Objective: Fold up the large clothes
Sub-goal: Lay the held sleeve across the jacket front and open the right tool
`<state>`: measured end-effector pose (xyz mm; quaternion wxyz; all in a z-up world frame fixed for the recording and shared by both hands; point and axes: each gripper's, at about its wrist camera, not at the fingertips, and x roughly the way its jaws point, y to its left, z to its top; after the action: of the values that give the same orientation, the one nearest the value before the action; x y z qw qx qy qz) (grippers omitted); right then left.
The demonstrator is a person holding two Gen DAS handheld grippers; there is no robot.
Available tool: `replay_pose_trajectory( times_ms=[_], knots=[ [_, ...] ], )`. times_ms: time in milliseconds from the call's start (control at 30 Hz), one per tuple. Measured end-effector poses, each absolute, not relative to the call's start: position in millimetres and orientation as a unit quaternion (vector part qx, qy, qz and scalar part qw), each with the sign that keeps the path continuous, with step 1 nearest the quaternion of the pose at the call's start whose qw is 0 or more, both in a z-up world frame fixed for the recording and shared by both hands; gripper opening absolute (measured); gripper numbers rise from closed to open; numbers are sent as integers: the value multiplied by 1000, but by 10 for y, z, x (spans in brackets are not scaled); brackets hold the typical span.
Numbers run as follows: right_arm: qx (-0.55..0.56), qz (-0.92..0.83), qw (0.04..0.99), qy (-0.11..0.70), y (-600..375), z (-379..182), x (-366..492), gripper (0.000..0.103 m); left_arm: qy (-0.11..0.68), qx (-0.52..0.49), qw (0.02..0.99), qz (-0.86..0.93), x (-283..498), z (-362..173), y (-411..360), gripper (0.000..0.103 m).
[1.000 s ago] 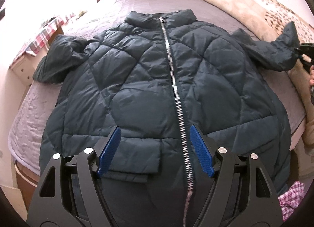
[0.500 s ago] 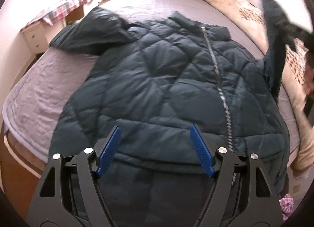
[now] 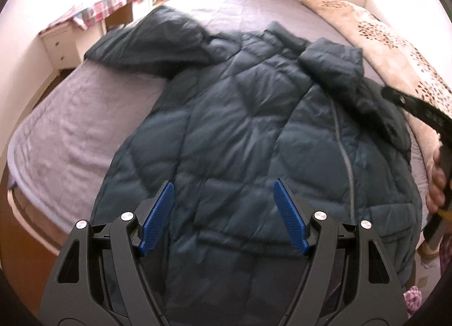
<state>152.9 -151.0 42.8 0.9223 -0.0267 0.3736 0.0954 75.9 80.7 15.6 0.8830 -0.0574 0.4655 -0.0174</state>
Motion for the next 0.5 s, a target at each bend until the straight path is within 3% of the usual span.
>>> replay_pose_trajectory(
  times_ms=[100,267,433,467,500],
  knots=[
    [62,93,913,391,-1900,448,1608,55,452,-37,891,-30,902,301,634,72],
    [273,95,864,413,-2482,464,2150,56,429,-51,901,-47,999,510,436,73],
    [282,37,857,430,-2468,361,2793,55,444,-59,893,-50,911,411,465,73],
    [274,24,860,431,-2420,333,2922,51,447,-57,892,-47,883,380,497,73],
    [267,23,861,432,-2373,314,3001,33,451,-56,890,-42,853,344,551,73]
  ],
)
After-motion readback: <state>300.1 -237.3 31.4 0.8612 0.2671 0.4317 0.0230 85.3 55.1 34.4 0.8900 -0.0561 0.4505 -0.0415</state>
